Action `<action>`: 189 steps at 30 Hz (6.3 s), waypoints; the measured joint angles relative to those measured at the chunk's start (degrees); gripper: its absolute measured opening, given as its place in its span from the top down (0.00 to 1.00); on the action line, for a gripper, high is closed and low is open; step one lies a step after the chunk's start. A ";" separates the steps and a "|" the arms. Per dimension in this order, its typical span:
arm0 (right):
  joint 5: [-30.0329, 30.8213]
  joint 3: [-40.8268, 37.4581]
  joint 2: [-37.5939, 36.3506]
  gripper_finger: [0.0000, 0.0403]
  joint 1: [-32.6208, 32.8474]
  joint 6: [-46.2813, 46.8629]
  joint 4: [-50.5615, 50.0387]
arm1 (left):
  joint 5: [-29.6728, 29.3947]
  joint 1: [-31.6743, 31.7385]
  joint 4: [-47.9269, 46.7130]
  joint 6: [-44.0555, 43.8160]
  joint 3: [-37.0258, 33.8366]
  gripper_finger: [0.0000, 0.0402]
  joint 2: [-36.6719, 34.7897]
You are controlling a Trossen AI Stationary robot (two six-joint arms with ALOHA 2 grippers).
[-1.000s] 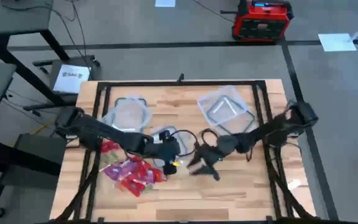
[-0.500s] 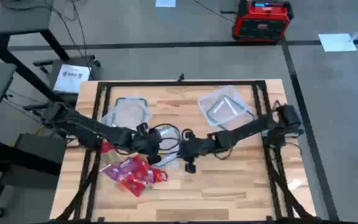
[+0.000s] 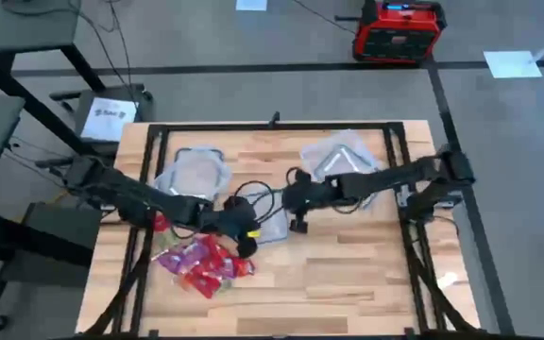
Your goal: Sort candy
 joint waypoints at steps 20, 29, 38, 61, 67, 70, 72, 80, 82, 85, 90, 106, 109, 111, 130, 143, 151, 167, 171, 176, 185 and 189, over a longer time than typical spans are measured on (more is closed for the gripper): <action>11.52 -32.58 5.49 0.67 20.78 39.07 47.59 | -1.65 4.03 2.92 3.61 -2.47 1.00 0.22; 8.34 -32.62 17.16 0.48 18.60 31.35 68.51 | -2.91 4.96 3.90 4.30 -2.56 1.00 6.33; 8.26 -32.56 16.42 0.48 17.24 19.64 70.13 | -2.56 4.91 7.81 5.17 -2.42 1.00 14.02; -1.57 -41.96 16.55 0.49 10.71 16.41 92.26 | 3.21 5.49 8.59 7.10 -2.49 1.00 15.97; -4.58 -41.52 16.60 0.51 10.59 15.15 90.72 | 3.94 7.01 10.11 6.59 -2.42 1.00 17.73; -5.11 -41.45 17.12 0.53 10.33 14.78 91.21 | 3.98 7.59 11.18 6.80 -2.40 1.00 19.41; -5.09 -41.04 17.99 0.54 10.17 14.48 91.52 | 3.89 7.99 12.77 7.33 -2.29 1.00 20.75; -8.28 -39.22 23.35 0.58 9.90 14.53 99.24 | 5.40 8.92 16.70 6.90 -2.27 1.00 22.68; -9.42 -38.59 23.92 0.59 9.46 14.16 104.89 | 5.45 8.97 17.63 6.85 -2.27 1.00 22.92; -8.80 -38.69 23.76 0.63 8.34 13.47 105.63 | 5.71 9.00 17.80 6.66 -2.23 1.00 23.00; -9.44 -39.03 23.54 0.68 7.77 13.16 102.31 | 6.12 9.00 17.95 6.44 -2.25 1.00 23.00; -10.69 -41.72 18.15 0.70 10.62 10.33 84.13 | 7.86 8.82 12.60 10.12 4.40 1.00 23.29; -9.21 -41.69 18.15 0.70 9.25 10.22 84.09 | 7.85 8.76 7.48 11.52 7.31 1.00 23.34; -8.50 -41.69 18.15 0.70 8.04 10.24 84.09 | 7.79 8.56 3.78 12.14 9.24 1.00 23.35; -8.02 -41.76 18.19 0.70 6.31 9.28 87.91 | -2.77 5.31 -23.29 10.91 21.26 1.00 22.82; -8.02 -41.00 18.19 0.70 6.75 9.02 86.70 | -13.87 0.02 -19.32 4.61 10.07 1.00 9.10; -8.02 -34.02 18.19 0.70 6.51 6.66 75.81 | -8.44 1.83 6.75 2.91 -4.45 1.00 7.67; -9.15 -30.24 21.83 0.70 2.82 9.17 78.89 | -5.46 4.11 7.90 8.72 -6.29 1.00 7.80; -10.55 -28.09 26.24 0.70 2.86 7.51 81.93 | -4.68 4.85 9.16 9.70 -6.18 1.00 10.02; -11.71 -27.84 28.82 0.70 2.15 7.03 85.85 | -0.77 5.44 10.80 9.67 -5.98 1.00 14.88; -13.52 -32.38 28.93 0.70 1.46 6.46 94.83 | 0.62 5.46 11.47 11.55 -5.81 1.00 17.00; -19.11 -34.08 28.93 0.70 1.31 6.39 98.06 | 2.46 5.46 12.14 13.30 -5.97 1.00 16.66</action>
